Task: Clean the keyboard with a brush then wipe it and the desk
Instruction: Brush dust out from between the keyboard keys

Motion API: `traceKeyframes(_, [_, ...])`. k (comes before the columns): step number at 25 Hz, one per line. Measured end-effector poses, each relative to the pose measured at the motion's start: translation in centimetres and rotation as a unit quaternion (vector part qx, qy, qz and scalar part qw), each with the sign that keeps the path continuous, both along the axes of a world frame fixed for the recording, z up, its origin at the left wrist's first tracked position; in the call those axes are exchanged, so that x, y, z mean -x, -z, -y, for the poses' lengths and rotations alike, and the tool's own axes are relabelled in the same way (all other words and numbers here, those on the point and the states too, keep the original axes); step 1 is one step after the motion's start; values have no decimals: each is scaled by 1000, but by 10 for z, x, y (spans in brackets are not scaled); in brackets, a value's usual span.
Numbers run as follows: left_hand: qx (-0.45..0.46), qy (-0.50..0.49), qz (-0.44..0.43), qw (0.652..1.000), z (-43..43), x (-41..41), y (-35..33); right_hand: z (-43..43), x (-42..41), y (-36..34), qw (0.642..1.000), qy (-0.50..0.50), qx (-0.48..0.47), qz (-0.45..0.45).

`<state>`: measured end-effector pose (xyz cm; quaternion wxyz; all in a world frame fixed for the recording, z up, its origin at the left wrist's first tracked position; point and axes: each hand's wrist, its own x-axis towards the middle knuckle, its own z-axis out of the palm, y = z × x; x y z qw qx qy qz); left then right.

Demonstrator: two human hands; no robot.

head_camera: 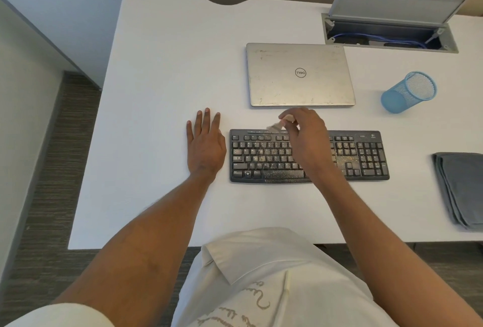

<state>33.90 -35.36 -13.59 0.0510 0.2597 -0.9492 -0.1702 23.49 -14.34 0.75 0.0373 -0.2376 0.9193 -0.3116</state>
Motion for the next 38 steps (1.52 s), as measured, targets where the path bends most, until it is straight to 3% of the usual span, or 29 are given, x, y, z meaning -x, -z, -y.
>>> traceKeyframes(8, [2, 2, -12, 1000, 1, -1, 1, 36, 13, 0, 990, -110, -88, -7])
traceKeyframes(16, [2, -1, 1, 1000, 1, 0, 2, 6, 32, -4, 972, -19, -230, -40])
traceKeyframes(23, [4, -1, -3, 1000, 1, 0, 2, 44, 25, -4, 983, -66, -167, -30])
traceKeyframes(32, [1, -1, 4, 1000, 1, 0, 0, 15, 46, -7, 965, -19, -259, -50])
traceKeyframes(36, [3, -1, 1, 1000, 0, 0, -2, 37, 46, -12, 988, -66, -139, 0])
traceKeyframes(38, [6, 1, -2, 1000, 0, 0, -2, 50, 40, -11, 985, -103, -140, 8])
